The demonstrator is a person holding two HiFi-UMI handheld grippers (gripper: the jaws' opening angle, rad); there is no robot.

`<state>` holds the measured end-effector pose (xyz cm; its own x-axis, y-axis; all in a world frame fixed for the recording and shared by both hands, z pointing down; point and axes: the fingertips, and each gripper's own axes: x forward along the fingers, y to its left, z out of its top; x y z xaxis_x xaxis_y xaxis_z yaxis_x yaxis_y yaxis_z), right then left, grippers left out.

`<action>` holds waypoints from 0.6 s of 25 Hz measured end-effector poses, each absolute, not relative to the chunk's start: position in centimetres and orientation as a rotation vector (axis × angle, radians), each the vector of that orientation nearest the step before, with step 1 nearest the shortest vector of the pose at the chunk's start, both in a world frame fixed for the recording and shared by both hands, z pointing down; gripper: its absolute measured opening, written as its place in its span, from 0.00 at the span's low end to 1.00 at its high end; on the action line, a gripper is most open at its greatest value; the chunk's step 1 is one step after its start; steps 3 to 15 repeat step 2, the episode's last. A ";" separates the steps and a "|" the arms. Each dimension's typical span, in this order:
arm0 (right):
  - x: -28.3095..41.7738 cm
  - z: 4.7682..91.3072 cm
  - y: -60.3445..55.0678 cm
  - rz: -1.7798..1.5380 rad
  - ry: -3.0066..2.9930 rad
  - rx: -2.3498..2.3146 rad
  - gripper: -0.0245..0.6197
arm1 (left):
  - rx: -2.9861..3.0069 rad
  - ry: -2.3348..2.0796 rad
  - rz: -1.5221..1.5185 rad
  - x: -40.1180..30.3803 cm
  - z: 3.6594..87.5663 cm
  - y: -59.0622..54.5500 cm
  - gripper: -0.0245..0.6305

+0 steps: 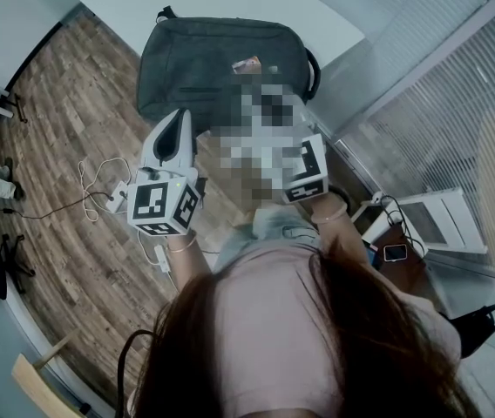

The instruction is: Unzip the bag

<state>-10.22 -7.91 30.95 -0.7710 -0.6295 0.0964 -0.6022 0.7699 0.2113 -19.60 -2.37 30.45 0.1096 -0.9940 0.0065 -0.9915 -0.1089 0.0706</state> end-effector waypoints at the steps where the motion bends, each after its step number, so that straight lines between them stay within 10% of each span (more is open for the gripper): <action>1: -10.2 31.0 -7.9 -0.254 -2.801 0.981 0.04 | 2.297 -2.058 -0.065 -19.6 30.5 -2.4 0.05; 15: -10.2 31.0 -7.8 -0.256 -2.800 0.980 0.04 | 2.297 -2.058 -0.064 -19.5 30.5 -2.4 0.05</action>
